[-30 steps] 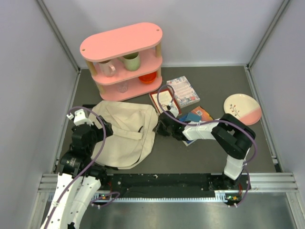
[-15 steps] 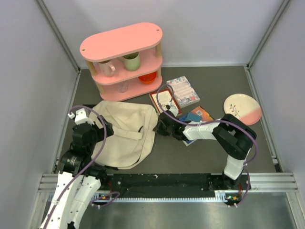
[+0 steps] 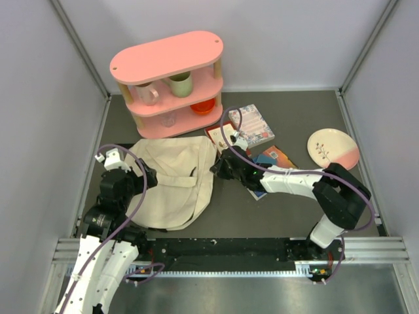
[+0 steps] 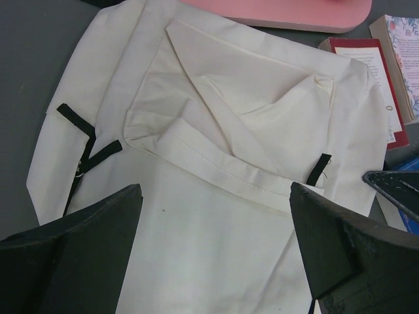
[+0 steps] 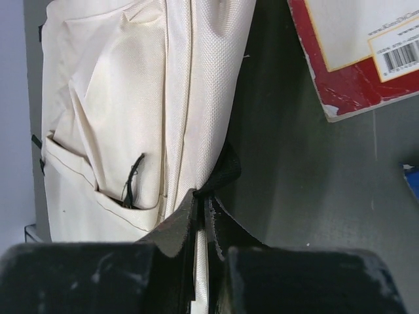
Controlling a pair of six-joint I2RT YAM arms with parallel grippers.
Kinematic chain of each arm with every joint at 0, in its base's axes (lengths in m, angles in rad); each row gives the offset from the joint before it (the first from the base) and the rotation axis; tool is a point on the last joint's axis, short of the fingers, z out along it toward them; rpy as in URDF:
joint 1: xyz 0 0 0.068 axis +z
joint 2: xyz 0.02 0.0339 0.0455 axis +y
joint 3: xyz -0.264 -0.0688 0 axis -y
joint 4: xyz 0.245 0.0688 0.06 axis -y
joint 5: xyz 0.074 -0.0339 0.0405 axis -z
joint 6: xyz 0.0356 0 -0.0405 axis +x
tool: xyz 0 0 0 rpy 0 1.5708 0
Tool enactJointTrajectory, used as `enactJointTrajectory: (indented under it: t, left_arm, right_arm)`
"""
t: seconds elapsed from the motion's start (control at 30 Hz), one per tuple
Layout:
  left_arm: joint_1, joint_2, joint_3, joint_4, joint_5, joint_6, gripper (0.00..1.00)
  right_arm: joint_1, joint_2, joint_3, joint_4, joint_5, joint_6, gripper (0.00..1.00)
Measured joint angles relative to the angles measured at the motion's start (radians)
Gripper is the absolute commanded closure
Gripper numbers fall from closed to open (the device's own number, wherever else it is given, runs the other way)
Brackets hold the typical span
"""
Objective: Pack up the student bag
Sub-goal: Adjust the student bag at the center of the board.
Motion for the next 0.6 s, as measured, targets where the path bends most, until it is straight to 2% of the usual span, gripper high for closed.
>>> enactJointTrajectory:
  t: [0.33,0.6]
  left_arm:
    - [0.000,0.000,0.000,0.000,0.002,0.000,0.01]
    - [0.000,0.000,0.000,0.000,0.006,0.000,0.01]
  right_arm:
    - [-0.010,-0.064,0.000,-0.075,0.076,-0.043,1.00]
    - [-0.121,-0.117,-0.035,-0.108,0.072,-0.060,1.00]
